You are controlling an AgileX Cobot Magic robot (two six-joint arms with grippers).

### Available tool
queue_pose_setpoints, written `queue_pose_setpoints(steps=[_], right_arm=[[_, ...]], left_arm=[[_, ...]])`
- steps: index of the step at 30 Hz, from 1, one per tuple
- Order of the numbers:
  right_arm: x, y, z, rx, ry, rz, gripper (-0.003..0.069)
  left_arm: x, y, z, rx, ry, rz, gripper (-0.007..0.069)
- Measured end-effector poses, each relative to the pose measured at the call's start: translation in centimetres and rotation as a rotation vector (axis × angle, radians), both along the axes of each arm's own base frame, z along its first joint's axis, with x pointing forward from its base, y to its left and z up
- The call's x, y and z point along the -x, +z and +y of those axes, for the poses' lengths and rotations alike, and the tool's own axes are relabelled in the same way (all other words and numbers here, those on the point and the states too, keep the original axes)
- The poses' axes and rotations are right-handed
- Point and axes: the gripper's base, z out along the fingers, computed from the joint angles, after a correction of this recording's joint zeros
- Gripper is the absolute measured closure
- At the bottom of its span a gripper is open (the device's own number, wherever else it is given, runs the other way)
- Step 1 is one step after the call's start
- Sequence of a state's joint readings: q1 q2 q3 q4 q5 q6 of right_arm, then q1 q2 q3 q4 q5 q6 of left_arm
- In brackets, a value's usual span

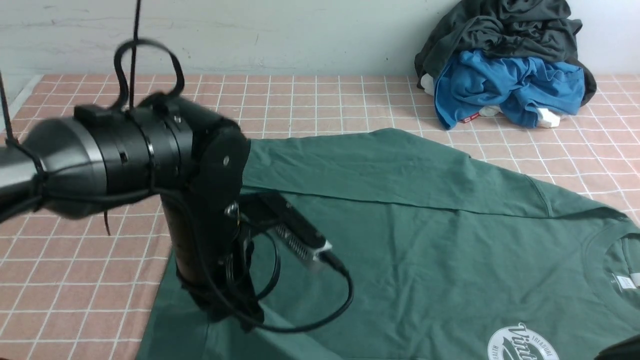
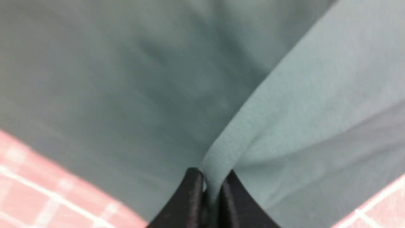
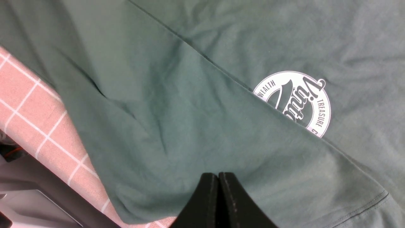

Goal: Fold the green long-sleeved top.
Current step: Use the left arm to drag and place the cuff at the centered position on the left edge of the fabric, then use the left arm to clamp the cuff farthest from it

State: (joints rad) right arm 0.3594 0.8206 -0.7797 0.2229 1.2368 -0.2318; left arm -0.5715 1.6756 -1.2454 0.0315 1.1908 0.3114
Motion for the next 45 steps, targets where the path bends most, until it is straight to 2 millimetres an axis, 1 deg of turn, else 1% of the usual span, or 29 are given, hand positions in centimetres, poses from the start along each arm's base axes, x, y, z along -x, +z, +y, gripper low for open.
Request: queue_pose_setpoints(steps=[2, 3, 4, 5, 6, 7, 8, 9, 11, 13, 15, 19, 21, 24, 28, 29, 32, 33, 37, 40, 42, 45], right_arm=[[0.0, 0.0, 0.0, 0.0, 0.0, -0.001, 0.0673], [0.0, 0.0, 0.0, 0.0, 0.0, -0.001, 0.0673], [0.0, 0.0, 0.0, 0.001, 0.0, -0.001, 0.0673], [0.0, 0.0, 0.0, 0.004, 0.0, -0.002, 0.0673], [0.0, 0.0, 0.0, 0.004, 0.0, -0.004, 0.0673], [0.0, 0.0, 0.0, 0.004, 0.0, -0.004, 0.0673], [0.0, 0.0, -0.1, 0.006, -0.001, -0.005, 0.0673], [0.0, 0.0, -0.1, 0.006, -0.001, -0.005, 0.0673], [0.0, 0.0, -0.1, 0.007, -0.001, -0.005, 0.0673], [0.0, 0.0, -0.1, 0.007, -0.001, -0.005, 0.0673], [0.0, 0.0, -0.1, 0.007, -0.001, -0.005, 0.0673], [0.0, 0.0, -0.1, 0.007, -0.001, -0.005, 0.0673], [0.0, 0.0, -0.1, 0.007, -0.001, -0.005, 0.0673], [0.0, 0.0, -0.1, 0.007, -0.001, -0.005, 0.0673], [0.0, 0.0, -0.1, 0.007, -0.001, -0.005, 0.0673], [0.0, 0.0, -0.1, 0.006, -0.001, -0.006, 0.0673], [-0.3, 0.1, -0.1, 0.01, -0.006, -0.03, 0.0673], [-0.4, 0.2, -0.1, 0.011, -0.009, -0.046, 0.0673], [-0.9, 0.4, -0.2, 0.021, -0.019, -0.111, 0.0673], [-1.4, 0.7, -0.2, 0.003, -0.039, -0.163, 0.0673], [-1.7, 0.7, -0.1, -0.002, -0.045, -0.169, 0.0673], [-2.0, 0.7, 0.1, 0.002, -0.044, -0.158, 0.0673]], left_arm=[[-1.1, 2.0, -0.3, 0.013, -0.006, -0.072, 0.0596], [-1.3, 2.2, -0.3, 0.015, -0.005, -0.078, 0.0596], [-1.8, 2.9, -0.4, 0.02, -0.003, -0.105, 0.0596], [-3.0, 4.2, -0.3, 0.034, 0.011, -0.156, 0.0594], [-3.9, 4.7, -0.1, 0.041, 0.027, -0.178, 0.0594], [-4.0, 4.8, -0.1, 0.042, 0.03, -0.181, 0.0594], [-5.2, 5.0, 0.3, 0.047, 0.055, -0.194, 0.0594], [-5.3, 5.0, 0.3, 0.047, 0.059, -0.195, 0.0594], [-6.9, 4.5, 0.9, 0.042, 0.093, -0.192, 0.0594], [-8.0, 3.6, 1.5, 0.031, 0.119, -0.176, 0.0594], [-9.1, 2.1, 2.2, 0.01, 0.147, -0.144, 0.0594], [-10.4, -0.2, 3.2, -0.021, 0.176, -0.092, 0.0586], [-10.7, -0.9, 3.5, -0.028, 0.184, -0.079, 0.0573], [-11.4, -1.9, 3.8, -0.03, 0.192, -0.075, 0.0514], [-11.8, -2.2, 3.8, -0.033, 0.185, -0.104, 0.0408], [-12.0, -2.3, 3.9, -0.045, 0.189, -0.123, 0.0345], [-12.5, -2.0, 4.2, -0.07, 0.245, -0.176, 0.0245], [-12.8, -1.8, 4.3, -0.077, 0.265, -0.196, 0.0222], [-13.7, -1.0, 4.3, -0.073, 0.287, -0.275, 0.0186], [-14.9, -0.6, 3.9, -0.05, 0.272, -0.338, 0.0183], [-15.8, -1.1, 3.6, -0.046, 0.258, -0.354, 0.0183], [-17.1, -2.8, 3.2, -0.055, 0.238, -0.348, 0.0183]])
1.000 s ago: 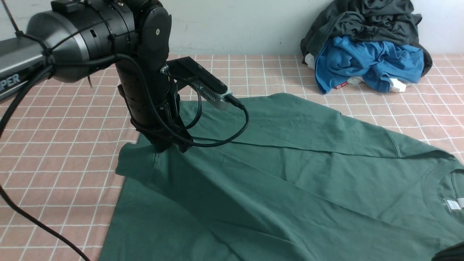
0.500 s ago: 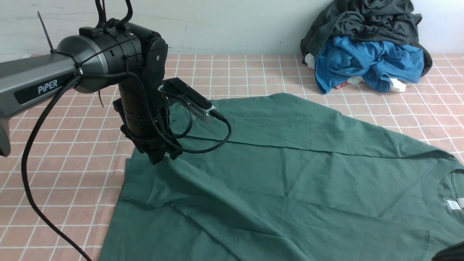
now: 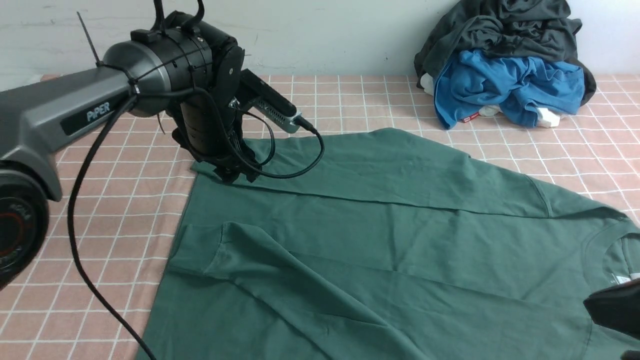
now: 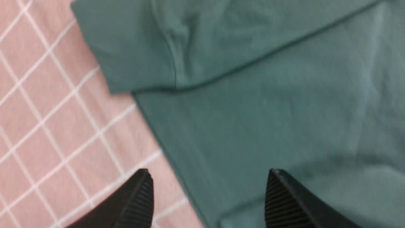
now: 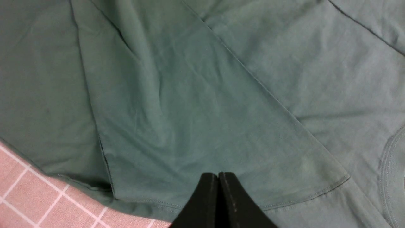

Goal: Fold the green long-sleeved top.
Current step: Use the left arm to clamp the cuff farthest from it

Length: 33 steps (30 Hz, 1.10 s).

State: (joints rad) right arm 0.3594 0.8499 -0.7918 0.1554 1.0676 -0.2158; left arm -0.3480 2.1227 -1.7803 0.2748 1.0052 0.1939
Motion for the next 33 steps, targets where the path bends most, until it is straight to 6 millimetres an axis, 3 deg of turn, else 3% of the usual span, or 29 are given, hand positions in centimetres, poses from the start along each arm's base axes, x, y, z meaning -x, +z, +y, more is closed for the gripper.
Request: queue_pose_setpoints(steps=[7, 10, 25, 33], right_arm=[[-0.9, 1.0, 0.3, 0.002, 0.003, 0.005, 0.0673], [-1.0, 1.3, 0.4, -0.001, 0.003, -0.003, 0.0673], [-1.0, 1.4, 0.4, -0.001, 0.003, -0.005, 0.0673], [-1.0, 1.4, 0.4, -0.001, 0.003, -0.005, 0.0673]], left_arm=[[-2.8, -4.9, -0.9, -0.044, -0.062, 0.041, 0.0183], [-3.5, -5.8, -1.2, -0.05, -0.074, 0.034, 0.0183], [-5.0, -6.0, -1.2, -0.017, -0.074, -0.075, 0.0191], [-5.5, -6.6, -0.1, 0.031, 0.015, -0.074, 0.0361]])
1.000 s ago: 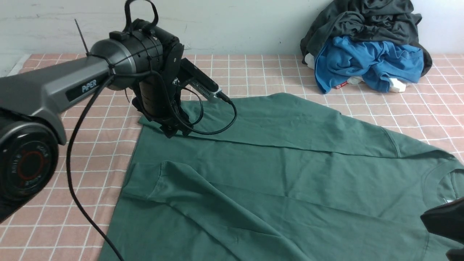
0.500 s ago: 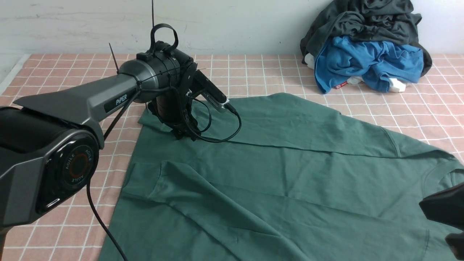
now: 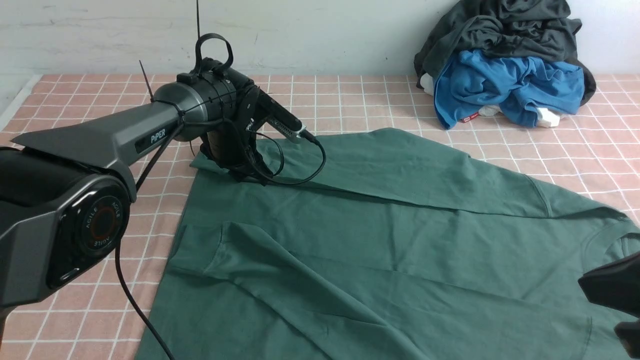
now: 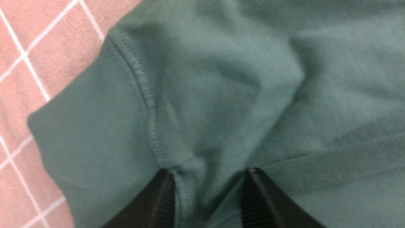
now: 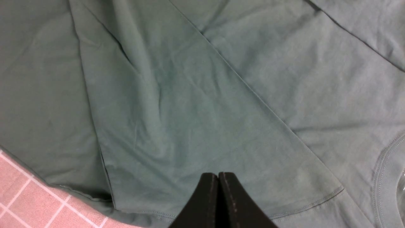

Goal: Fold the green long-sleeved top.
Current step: Use the left arm to clamp the cuff farthest from it

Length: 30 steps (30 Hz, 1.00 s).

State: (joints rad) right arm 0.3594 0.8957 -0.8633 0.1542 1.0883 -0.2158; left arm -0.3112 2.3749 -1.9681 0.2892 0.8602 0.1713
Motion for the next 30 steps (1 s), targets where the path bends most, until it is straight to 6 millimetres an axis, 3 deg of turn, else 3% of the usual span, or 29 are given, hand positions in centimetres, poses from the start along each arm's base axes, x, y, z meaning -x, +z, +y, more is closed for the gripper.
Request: queue_pose_setpoints(steps=[11, 19, 23, 30], right_arm=[[0.0, 0.0, 0.0, -0.004, -0.007, 0.003, 0.0673], [0.0, 0.0, 0.0, -0.008, -0.013, 0.005, 0.0673], [0.0, 0.0, 0.0, -0.009, -0.012, 0.001, 0.0673], [-0.3, 0.2, 0.1, -0.005, 0.007, -0.039, 0.0673]], left_arm=[[0.0, -0.1, -0.2, 0.016, 0.001, 0.016, 0.0578], [0.5, 0.5, -0.1, 0.003, -0.052, 0.062, 0.0608], [1.4, 2.3, 0.1, 0.002, -0.037, 0.109, 0.0608], [4.3, 7.8, 0.0, 0.001, -0.025, 0.174, 0.0608]])
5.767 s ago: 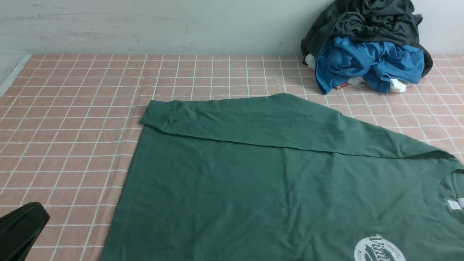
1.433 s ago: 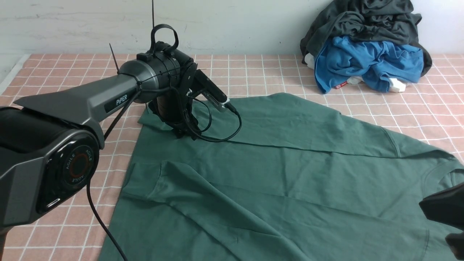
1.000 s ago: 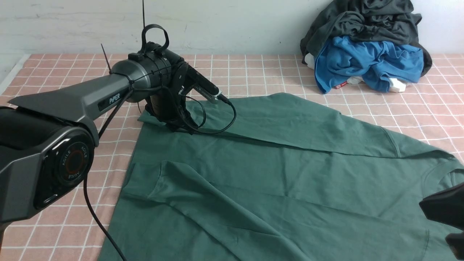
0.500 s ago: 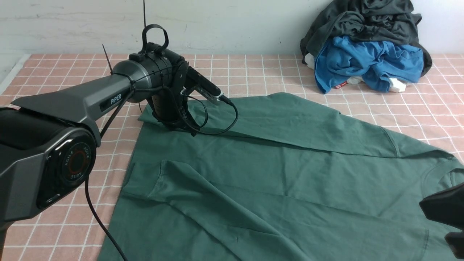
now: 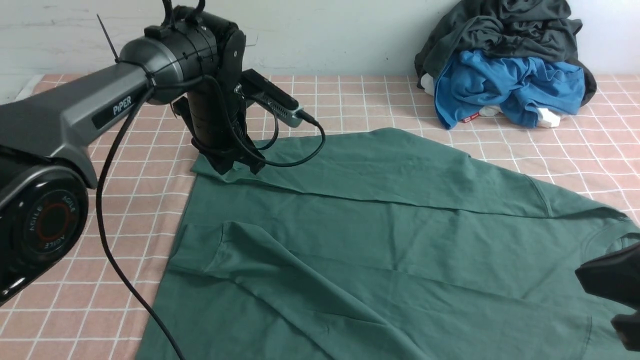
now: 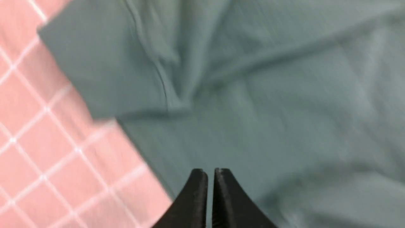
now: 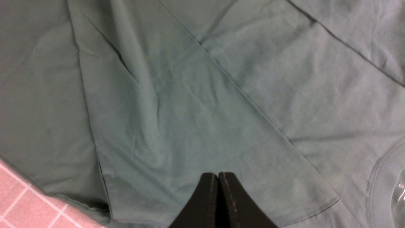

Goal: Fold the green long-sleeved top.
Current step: Use the left arm to clamp the cuff farthest from it

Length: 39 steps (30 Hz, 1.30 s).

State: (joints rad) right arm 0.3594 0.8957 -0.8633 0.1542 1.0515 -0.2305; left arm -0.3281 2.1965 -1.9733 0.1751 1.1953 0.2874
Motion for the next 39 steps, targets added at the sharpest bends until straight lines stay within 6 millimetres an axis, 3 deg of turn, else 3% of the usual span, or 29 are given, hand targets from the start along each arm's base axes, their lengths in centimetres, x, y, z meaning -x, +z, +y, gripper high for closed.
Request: queue_pose_setpoints(steps=[6, 12, 16, 21, 27, 39], right_arm=[[-0.1, 0.1, 0.0, -0.003, 0.002, -0.016, 0.0673], [-0.1, 0.1, 0.0, -0.003, 0.002, -0.016, 0.0673], [-0.1, 0.1, 0.0, -0.003, 0.002, -0.016, 0.0673], [0.0, 0.0, 0.0, 0.001, 0.004, -0.008, 0.0673], [0.1, -0.1, 0.0, 0.008, 0.008, 0.008, 0.0673], [0.1, -0.1, 0.0, 0.009, 0.008, 0.009, 0.0673]], left_arm=[[1.2, 1.4, -0.9, -0.01, -0.031, 0.002, 0.0608], [0.5, 1.2, 1.3, 0.016, 0.025, 0.005, 0.0607], [-0.8, -0.2, 3.5, 0.012, -0.042, 0.011, 0.0568], [-2.3, -3.2, 5.5, 0.006, -0.232, 0.048, 0.0445], [-3.4, -6.4, 5.9, 0.02, -0.431, 0.047, 0.0295], [-4.6, -7.1, 5.2, 0.024, -0.563, -0.066, 0.0278]])
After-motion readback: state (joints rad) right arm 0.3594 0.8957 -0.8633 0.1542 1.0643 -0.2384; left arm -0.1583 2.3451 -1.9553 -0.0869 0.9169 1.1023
